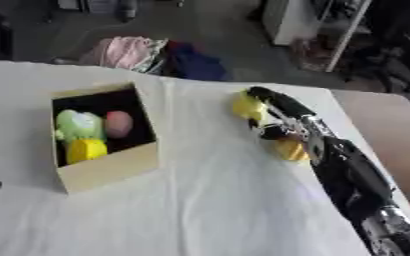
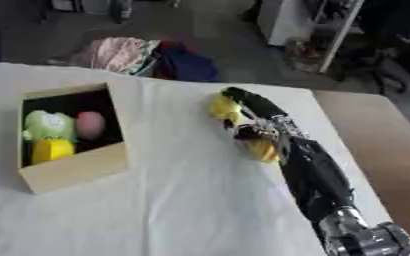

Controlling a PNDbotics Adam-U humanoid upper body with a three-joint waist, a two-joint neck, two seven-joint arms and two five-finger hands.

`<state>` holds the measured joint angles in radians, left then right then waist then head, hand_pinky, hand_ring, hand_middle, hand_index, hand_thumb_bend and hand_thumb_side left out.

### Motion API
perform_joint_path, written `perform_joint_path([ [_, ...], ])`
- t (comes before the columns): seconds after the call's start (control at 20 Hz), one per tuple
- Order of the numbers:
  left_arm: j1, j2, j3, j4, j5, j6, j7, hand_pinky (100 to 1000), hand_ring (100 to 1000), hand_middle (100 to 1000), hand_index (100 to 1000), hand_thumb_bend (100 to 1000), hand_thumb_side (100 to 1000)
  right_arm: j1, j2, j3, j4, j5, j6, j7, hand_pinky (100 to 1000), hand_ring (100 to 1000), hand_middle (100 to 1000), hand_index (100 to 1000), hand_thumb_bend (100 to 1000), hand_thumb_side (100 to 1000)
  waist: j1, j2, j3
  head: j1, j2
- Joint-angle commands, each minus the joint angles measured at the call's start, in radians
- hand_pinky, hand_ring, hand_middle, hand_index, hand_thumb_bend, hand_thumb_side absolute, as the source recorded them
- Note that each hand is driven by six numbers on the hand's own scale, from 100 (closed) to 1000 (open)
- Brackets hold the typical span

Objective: Pick up objects on the table and place them in the box.

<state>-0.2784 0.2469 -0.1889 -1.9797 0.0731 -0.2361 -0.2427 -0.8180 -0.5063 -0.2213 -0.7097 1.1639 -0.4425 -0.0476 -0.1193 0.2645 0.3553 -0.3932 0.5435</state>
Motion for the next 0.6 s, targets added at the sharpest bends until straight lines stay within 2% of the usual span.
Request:
perform_joint_path([
  [0.05,-0.014,0.018,-0.001,-0.02,-0.004,-0.001,-0.002,755,699,566,727,100,610,-0.009,-0.019,-0.004,0.0,0.025,0.01,-0.028,750,828,885,952,100,214,-0.008,0.001,0.001,-0.002,-0.014],
  [0.1,-0.014,0.018,-0.001,-0.02,-0.005,-0.001,-0.002,755,699,566,727,100,610,-0.009,-0.018,-0.003,0.001,0.031,0.013,-0.038,744,820,875,944,100,192,-0.008,0.001,0.001,-0.002,-0.015],
  [0.2,-0.015,0.018,-0.001,-0.02,-0.005,-0.001,-0.002,755,699,566,727,100,609,-0.007,-0.018,-0.002,0.006,0.043,0.02,-0.054,711,782,816,907,100,223,-0.01,0.002,0.002,-0.001,-0.016],
  [0.45,-0.016,0.017,-0.001,-0.02,-0.008,-0.001,-0.003,756,700,566,728,100,608,-0.003,-0.018,0.002,0.02,0.073,0.031,-0.084,651,709,676,833,100,218,-0.012,0.006,0.002,0.0,-0.017],
  [0.6,-0.016,0.017,-0.001,-0.02,-0.009,-0.001,-0.003,756,700,566,728,100,608,-0.001,-0.018,0.006,0.027,0.097,0.034,-0.096,652,711,675,848,100,254,-0.013,0.008,0.001,0.0,-0.016],
])
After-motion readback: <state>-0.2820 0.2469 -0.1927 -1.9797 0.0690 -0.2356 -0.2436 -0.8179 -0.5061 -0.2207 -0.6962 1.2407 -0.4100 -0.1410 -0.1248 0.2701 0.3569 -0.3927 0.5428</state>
